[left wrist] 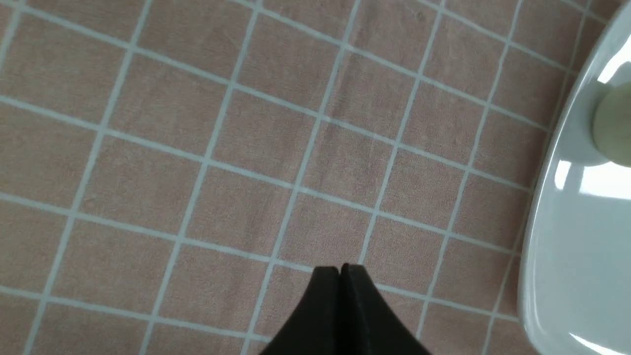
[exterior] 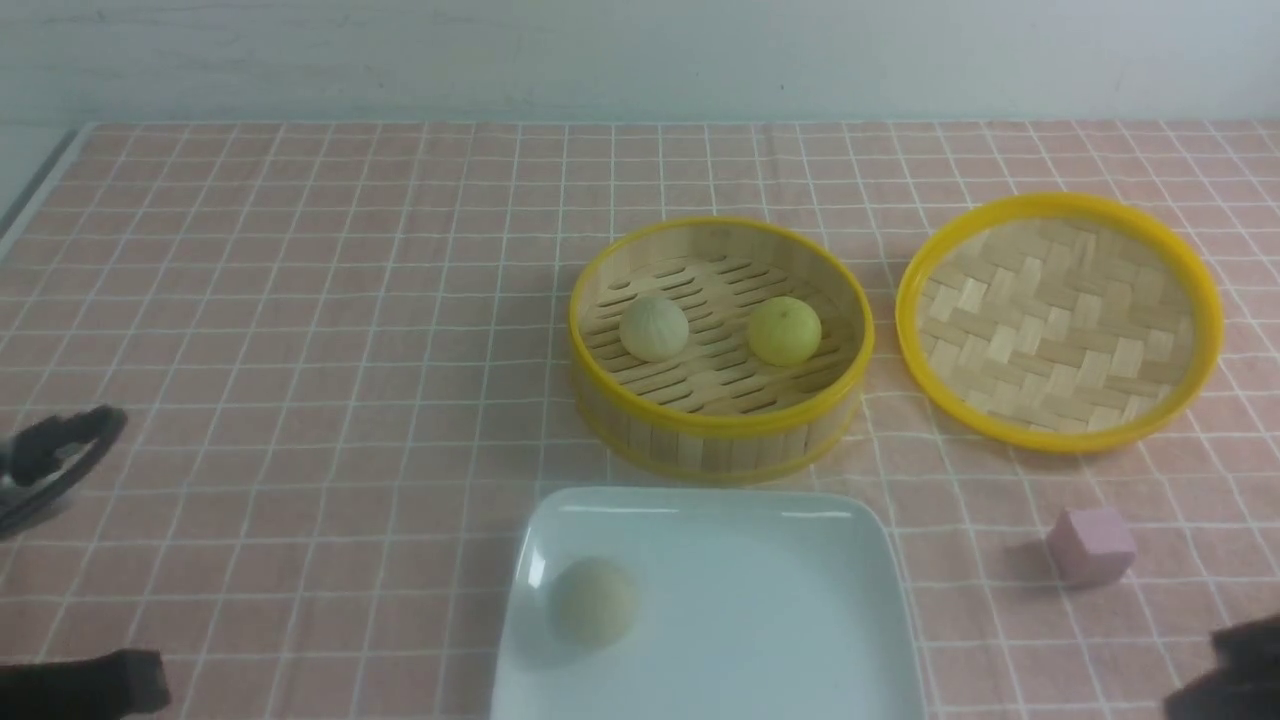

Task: Put the steamed buns into the plate on the pink tablecloth.
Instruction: 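Reach toward a bun in the bamboo steamer with the right gripper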

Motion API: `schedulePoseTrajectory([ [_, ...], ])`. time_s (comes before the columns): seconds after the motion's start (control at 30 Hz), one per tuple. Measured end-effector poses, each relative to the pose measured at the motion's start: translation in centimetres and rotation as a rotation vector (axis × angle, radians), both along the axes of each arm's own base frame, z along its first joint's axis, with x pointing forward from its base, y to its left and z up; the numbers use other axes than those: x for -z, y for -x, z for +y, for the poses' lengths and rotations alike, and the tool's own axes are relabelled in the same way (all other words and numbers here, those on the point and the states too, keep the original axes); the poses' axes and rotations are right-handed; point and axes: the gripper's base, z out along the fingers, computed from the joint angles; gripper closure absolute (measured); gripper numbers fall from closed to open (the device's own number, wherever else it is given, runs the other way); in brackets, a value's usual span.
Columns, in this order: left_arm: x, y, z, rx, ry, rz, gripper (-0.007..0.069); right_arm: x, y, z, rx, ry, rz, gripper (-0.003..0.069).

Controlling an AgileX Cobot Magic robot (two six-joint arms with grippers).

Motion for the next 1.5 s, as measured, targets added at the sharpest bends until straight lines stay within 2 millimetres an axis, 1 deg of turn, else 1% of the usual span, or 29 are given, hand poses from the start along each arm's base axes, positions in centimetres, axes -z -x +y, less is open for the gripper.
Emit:
schedulePoseTrajectory([
  [0.03, 0.2, -0.5, -0.1, 0.011, 0.006, 0.009, 0.0623, 0.1, -0.6, 0.9, -0.049, -0.052, -0.009, 0.0671],
  [0.1, 0.6, -1.3, -0.3, 0.023, 0.032, 0.025, 0.0623, 0.2, -2.6, 3.6, -0.157, -0.155, -0.049, 0.0666],
  [0.17, 0.9, -1.7, -0.5, 0.022, 0.053, 0.038, 0.0623, 0.3, -4.1, 5.4, -0.207, -0.173, -0.076, 0.0659],
  [0.23, 1.0, -1.9, -0.5, 0.022, 0.056, 0.043, 0.0623, 0.2, -5.7, 7.2, -0.249, -0.157, -0.115, 0.0650],
  [0.27, 1.0, -2.0, -0.5, 0.023, 0.056, 0.043, 0.0622, -0.1, -6.0, 7.4, -0.255, -0.154, -0.127, 0.0647],
  [0.3, 1.0, -2.0, -0.5, 0.025, 0.054, 0.041, 0.0621, 0.0, -7.5, 8.6, -0.284, -0.122, -0.151, 0.0633],
  [0.33, 1.0, -2.0, -0.5, 0.028, 0.052, 0.039, 0.0620, 0.2, -8.4, 9.4, -0.299, -0.099, -0.159, 0.0622],
  [0.37, 1.0, -2.0, -0.5, 0.032, 0.050, 0.038, 0.0617, -0.4, -9.3, 9.9, -0.310, -0.081, -0.189, 0.0610],
  [0.4, 1.0, -2.0, -0.5, 0.036, 0.048, 0.036, 0.0615, -0.4, -10.2, 10.3, -0.318, -0.052, -0.197, 0.0593],
  [0.43, 1.0, -2.0, -0.5, 0.042, 0.045, 0.034, 0.0613, -0.4, -11.7, 10.9, -0.322, -0.022, -0.205, 0.0569],
  [0.47, 1.0, -2.0, -0.5, 0.044, 0.044, 0.034, 0.0612, -0.3, -12.6, 11.2, -0.318, 0.011, -0.208, 0.0552],
  [0.53, 1.0, -2.0, -0.5, 0.047, 0.042, 0.033, 0.0608, 0.1, -15.6, 11.8, -0.292, 0.089, -0.212, 0.0496],
  [0.67, 1.0, -2.0, -0.5, 0.048, 0.041, 0.033, 0.0591, -0.1, -19.5, 12.3, -0.233, 0.199, -0.247, 0.0398],
  [0.7, 1.0, -2.0, -0.5, 0.048, 0.041, 0.033, 0.0589, 0.0, -19.9, 12.4, -0.225, 0.211, -0.251, 0.0386],
  [0.73, 1.0, -2.0, -0.5, 0.049, 0.039, 0.033, 0.0578, 0.3, -21.4, 12.6, -0.198, 0.249, -0.260, 0.0349],
  [0.8, 1.0, -2.0, -0.4, 0.053, 0.031, 0.032, 0.0555, 0.4, -23.5, 12.8, -0.158, 0.295, -0.299, 0.0304],
  [0.9, 1.0, -2.0, -0.4, 0.055, 0.022, 0.032, 0.0522, 1.0, -25.4, 13.1, -0.134, 0.343, -0.348, 0.0272],
  [0.93, 1.0, -2.0, -0.3, 0.055, 0.021, 0.032, 0.0519, 1.1, -25.5, 13.1, -0.133, 0.342, -0.351, 0.0272],
  [0.97, 1.1, -2.0, -0.3, 0.056, 0.017, 0.032, 0.0507, 1.5, -26.4, 13.3, -0.126, 0.354, -0.378, 0.0267],
  [1.1, 1.1, -2.0, -0.3, 0.057, 0.012, 0.032, 0.0487, 2.4, -27.2, 13.6, -0.119, 0.351, -0.407, 0.0274],
  [1.13, 1.1, -2.0, -0.3, 0.058, 0.012, 0.033, 0.0480, 2.9, -27.5, 13.7, -0.116, 0.350, -0.411, 0.0290],
  [1.2, 1.1, -2.0, -0.3, 0.058, 0.012, 0.033, 0.0475, 3.9, -27.8, 13.8, -0.117, 0.353, -0.396, 0.0350],
  [1.27, 1.1, -2.0, -0.3, 0.058, 0.012, 0.033, 0.0473, 4.6, -27.9, 13.9, -0.120, 0.358, -0.383, 0.0435],
  [1.3, 1.1, -2.0, -0.3, 0.058, 0.012, 0.033, 0.0472, 4.7, -27.9, 13.9, -0.121, 0.359, -0.380, 0.0465],
  [1.33, 1.1, -2.0, -0.3, 0.058, 0.012, 0.033, 0.0470, 4.7, -27.9, 13.9, -0.122, 0.359, -0.378, 0.0519],
  [1.37, 1.1, -2.0, -0.3, 0.058, 0.012, 0.033, 0.0468, 4.7, -27.9, 13.9, -0.121, 0.359, -0.379, 0.0529],
  [1.4, 1.1, -2.0, -0.3, 0.058, 0.012, 0.033, 0.0466, 4.4, -27.7, 13.8, -0.122, 0.358, -0.371, 0.0627],
  [1.43, 1.1, -2.0, -0.3, 0.058, 0.012, 0.033, 0.0465, 4.4, -27.7, 13.8, -0.123, 0.358, -0.368, 0.0632],
  [1.5, 1.1, -2.0, -0.3, 0.058, 0.012, 0.033, 0.0465, 3.2, -27.1, 13.7, -0.124, 0.353, -0.353, 0.0651],
])
